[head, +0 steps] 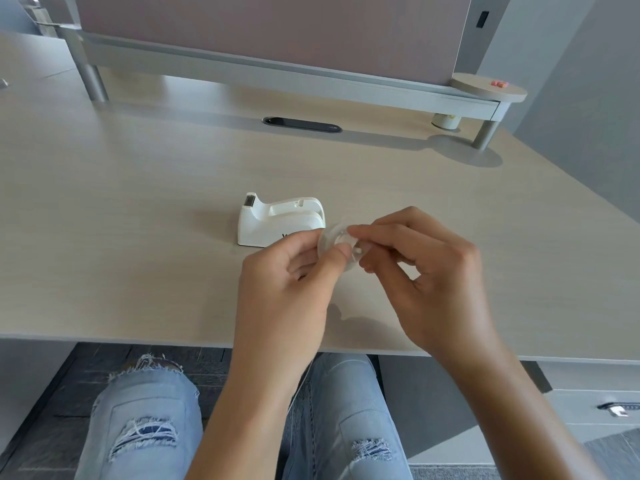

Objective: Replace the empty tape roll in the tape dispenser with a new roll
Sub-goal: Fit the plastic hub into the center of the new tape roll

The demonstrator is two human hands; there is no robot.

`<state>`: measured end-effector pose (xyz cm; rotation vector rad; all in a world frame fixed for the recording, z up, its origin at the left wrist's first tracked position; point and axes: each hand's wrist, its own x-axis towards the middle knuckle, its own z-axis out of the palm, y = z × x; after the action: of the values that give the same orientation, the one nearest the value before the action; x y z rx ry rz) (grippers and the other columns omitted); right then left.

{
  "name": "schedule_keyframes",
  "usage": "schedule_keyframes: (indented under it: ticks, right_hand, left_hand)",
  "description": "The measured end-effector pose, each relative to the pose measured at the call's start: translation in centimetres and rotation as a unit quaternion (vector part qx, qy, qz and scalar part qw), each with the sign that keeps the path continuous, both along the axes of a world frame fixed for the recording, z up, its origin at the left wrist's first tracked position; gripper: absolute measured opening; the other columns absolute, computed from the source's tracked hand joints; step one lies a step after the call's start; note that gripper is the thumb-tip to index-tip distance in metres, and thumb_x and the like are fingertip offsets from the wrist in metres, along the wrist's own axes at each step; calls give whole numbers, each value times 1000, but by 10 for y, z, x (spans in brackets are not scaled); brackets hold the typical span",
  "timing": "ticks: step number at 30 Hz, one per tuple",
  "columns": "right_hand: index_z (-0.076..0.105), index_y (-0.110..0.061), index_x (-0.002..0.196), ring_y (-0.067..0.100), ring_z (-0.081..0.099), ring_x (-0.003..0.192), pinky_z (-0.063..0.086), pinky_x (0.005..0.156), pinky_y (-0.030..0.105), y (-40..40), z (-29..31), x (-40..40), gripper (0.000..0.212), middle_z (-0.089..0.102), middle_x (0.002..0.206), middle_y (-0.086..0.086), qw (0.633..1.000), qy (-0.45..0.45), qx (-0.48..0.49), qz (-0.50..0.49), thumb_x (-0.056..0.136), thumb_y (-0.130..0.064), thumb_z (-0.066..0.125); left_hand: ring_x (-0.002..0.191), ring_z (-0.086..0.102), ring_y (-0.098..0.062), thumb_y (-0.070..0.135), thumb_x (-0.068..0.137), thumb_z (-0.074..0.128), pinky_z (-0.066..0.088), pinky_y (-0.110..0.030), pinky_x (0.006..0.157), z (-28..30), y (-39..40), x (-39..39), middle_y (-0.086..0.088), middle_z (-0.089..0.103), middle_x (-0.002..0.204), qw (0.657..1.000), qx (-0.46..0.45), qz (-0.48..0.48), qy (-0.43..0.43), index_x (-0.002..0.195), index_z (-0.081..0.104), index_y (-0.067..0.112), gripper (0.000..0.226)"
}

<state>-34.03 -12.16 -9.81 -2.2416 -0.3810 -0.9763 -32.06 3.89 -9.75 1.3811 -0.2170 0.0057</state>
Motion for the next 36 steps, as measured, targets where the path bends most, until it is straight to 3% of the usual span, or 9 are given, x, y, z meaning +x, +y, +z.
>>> schedule_keyframes:
  ticks: [4,6,8,11,14,19,30,36]
  right_hand:
    - [80,-11,106,18,77,76,65,72,37,5,-2,-3,24,75,95,4,987,49,148,24,92,8,72]
    - [80,-13,105,20,77,84,64,76,37,7,-2,-5,26,76,98,3,983,54,172,34,92,8,71]
    - [79,-12,110,20,75,90,61,81,28,7,-3,-7,30,75,102,4,981,68,176,45,91,9,71]
    - [79,-6,115,19,74,88,61,84,25,7,-4,-9,29,73,103,8,987,57,146,34,87,3,79]
    - [80,-7,113,15,75,84,63,81,28,5,-6,-8,26,73,99,6,995,14,97,-20,87,-6,83]
    - [81,-4,110,10,73,80,60,80,20,6,-7,-7,24,73,98,8,998,-21,27,-57,87,-2,83]
    - [80,-4,113,13,70,81,57,79,24,-6,0,-3,24,73,103,9,998,-9,-58,-12,90,-1,80]
    - [80,-4,114,10,67,81,53,83,17,-11,5,-2,24,72,101,9,996,3,-82,18,90,-2,80]
  left_hand:
    - [80,78,-7,18,89,80,64,-34,87,-2,-3,0,4,85,83,1000,8,23,-4,93,83,18,5]
    - [80,79,-9,17,89,80,64,-36,87,-1,-5,-1,5,85,82,1000,8,29,-6,91,82,19,3]
    - [81,80,-11,17,89,80,63,-41,91,1,-6,-2,5,85,82,1000,-3,28,-1,91,83,19,4]
    - [88,81,-16,17,94,74,62,-46,95,0,-5,-2,1,85,87,999,-28,16,12,94,84,17,9]
    - [94,81,-18,11,101,64,62,-42,95,-2,-6,-3,-1,85,94,998,-48,7,33,97,85,17,22]
    - [88,82,-17,12,98,68,61,-47,97,-7,-8,-6,-1,86,91,998,-35,18,43,101,85,20,19]
    - [84,83,-19,7,100,63,62,-46,95,-1,-3,-4,-2,85,87,998,-20,16,51,94,84,19,25]
    - [82,83,-20,3,101,60,62,-48,95,3,2,-3,-3,86,87,998,-4,-13,61,87,85,20,33]
